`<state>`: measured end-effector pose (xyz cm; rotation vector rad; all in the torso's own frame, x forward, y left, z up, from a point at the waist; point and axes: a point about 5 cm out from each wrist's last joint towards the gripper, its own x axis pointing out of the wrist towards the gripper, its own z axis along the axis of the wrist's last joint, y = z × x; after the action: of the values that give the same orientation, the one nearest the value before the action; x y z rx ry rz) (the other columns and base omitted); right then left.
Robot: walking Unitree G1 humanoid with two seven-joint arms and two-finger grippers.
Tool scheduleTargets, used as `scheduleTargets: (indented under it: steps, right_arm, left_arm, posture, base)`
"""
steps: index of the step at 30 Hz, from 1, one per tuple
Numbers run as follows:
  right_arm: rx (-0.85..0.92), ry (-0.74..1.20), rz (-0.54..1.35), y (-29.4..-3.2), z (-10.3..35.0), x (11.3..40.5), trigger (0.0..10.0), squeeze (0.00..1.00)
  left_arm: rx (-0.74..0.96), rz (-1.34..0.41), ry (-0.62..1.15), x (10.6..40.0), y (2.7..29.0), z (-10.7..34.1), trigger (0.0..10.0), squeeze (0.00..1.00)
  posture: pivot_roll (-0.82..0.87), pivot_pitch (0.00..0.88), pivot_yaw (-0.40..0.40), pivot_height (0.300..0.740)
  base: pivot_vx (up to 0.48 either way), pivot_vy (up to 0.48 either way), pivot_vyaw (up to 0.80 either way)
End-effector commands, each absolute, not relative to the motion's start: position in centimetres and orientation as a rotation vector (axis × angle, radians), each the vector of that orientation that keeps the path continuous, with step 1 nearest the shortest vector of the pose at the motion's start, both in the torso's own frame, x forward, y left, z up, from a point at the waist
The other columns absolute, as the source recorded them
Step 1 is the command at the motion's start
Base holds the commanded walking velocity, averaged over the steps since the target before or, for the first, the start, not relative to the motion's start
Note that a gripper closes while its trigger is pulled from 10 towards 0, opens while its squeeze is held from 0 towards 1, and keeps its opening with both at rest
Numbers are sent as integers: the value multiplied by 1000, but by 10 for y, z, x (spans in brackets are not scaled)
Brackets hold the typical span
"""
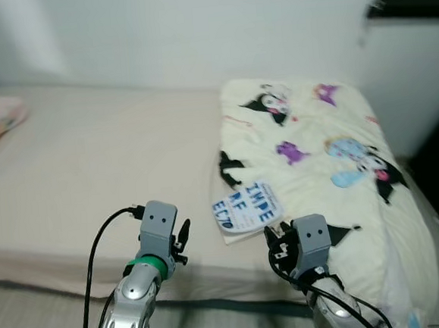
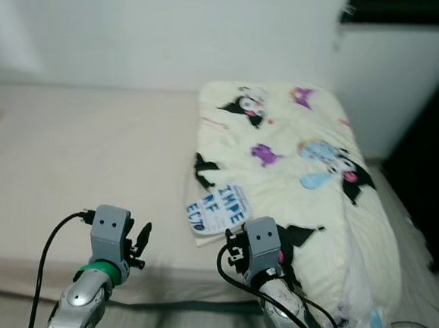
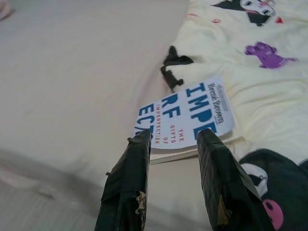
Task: Clean up the room
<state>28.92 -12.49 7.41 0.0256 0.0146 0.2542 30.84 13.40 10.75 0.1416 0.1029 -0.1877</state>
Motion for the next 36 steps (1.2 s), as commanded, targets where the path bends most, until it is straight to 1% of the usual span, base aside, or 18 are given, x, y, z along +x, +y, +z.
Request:
scheduleTargets:
  steps: [1, 12, 21, 25, 27, 36]
  right_arm:
    - [29, 31, 253, -125, 71, 287, 10000, 0]
    - [30, 28, 256, -125, 71, 287, 10000, 0]
    - [-8, 15, 281, -120, 71, 287, 10000, 0]
    - [-10, 6, 275, -121, 70, 285, 10000, 0]
    - [-10, 6, 275, -121, 70, 285, 10000, 0]
    - [-10, 14, 258, -123, 69, 285, 10000, 0]
  left_arm:
    - [144, -190, 121, 306, 133, 104, 10000, 0]
    - [148, -184, 119, 307, 134, 104, 10000, 0]
    - [146, -171, 118, 304, 138, 102, 10000, 0]
    - [143, -168, 117, 305, 138, 103, 10000, 0]
    - [143, -168, 117, 305, 138, 103, 10000, 0]
    - [145, -171, 117, 304, 137, 103, 10000, 0]
  posture:
    - [-127, 82, 81, 720]
    - [-126, 84, 81, 720]
    - [-122, 87, 80, 720]
    - [-125, 89, 81, 705]
    - [-125, 89, 81, 705]
    - [-124, 91, 81, 665]
  base:
    - [0, 0, -781]
    - [0, 0, -786]
    - [0, 0, 0]
    - [0, 0, 0]
    - [0, 0, 0]
    - [0, 0, 0]
